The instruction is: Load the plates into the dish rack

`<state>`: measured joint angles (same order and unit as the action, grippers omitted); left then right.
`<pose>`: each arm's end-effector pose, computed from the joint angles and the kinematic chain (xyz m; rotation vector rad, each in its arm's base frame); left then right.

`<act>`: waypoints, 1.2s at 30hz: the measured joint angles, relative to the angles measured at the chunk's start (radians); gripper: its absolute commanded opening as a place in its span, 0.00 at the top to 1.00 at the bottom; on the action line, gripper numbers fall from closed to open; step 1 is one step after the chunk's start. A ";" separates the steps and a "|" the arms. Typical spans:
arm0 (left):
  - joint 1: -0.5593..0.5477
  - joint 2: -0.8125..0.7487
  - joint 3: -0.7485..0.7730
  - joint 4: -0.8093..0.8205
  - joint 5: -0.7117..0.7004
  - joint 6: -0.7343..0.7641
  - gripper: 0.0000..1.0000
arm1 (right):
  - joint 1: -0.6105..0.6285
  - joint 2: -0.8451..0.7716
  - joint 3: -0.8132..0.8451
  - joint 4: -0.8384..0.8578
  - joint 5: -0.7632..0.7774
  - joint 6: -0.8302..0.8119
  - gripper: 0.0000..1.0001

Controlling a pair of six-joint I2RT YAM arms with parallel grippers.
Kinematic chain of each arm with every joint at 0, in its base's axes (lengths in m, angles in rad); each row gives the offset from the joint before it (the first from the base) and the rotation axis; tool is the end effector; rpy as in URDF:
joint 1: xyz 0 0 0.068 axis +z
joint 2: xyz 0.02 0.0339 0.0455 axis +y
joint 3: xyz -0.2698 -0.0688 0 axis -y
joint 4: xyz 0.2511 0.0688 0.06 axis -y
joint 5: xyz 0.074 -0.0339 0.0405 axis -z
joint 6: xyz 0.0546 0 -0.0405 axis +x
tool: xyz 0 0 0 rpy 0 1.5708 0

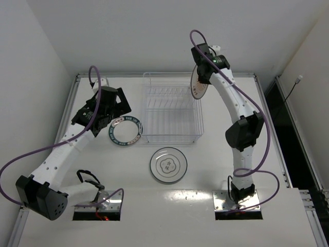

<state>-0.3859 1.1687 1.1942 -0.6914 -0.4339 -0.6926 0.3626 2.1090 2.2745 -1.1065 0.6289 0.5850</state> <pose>0.2505 -0.0770 0.3518 -0.5577 2.0958 -0.1304 0.4468 0.1351 0.3502 0.4955 2.2503 -0.3226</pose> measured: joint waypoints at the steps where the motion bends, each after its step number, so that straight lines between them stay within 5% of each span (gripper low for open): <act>1: 0.000 0.000 0.000 0.000 -0.001 0.000 0.00 | 0.000 0.002 0.000 -0.001 0.000 -0.001 1.00; 26: 0.000 0.000 0.000 -0.003 -0.028 0.000 0.00 | 0.085 0.102 -0.125 0.072 -0.028 0.051 1.00; 33: 0.000 0.003 0.000 -0.003 -0.042 0.003 0.00 | 0.085 0.053 -0.190 0.091 -0.117 0.067 0.68; 36: 0.000 0.014 0.003 -0.004 -0.052 0.007 0.00 | 0.086 0.031 -0.190 0.068 -0.167 0.053 0.43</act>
<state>-0.3859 1.1824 1.1973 -0.6956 -0.4858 -0.6853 0.4484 2.1395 2.0846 -1.0386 0.4622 0.6384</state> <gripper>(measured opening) 1.000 0.446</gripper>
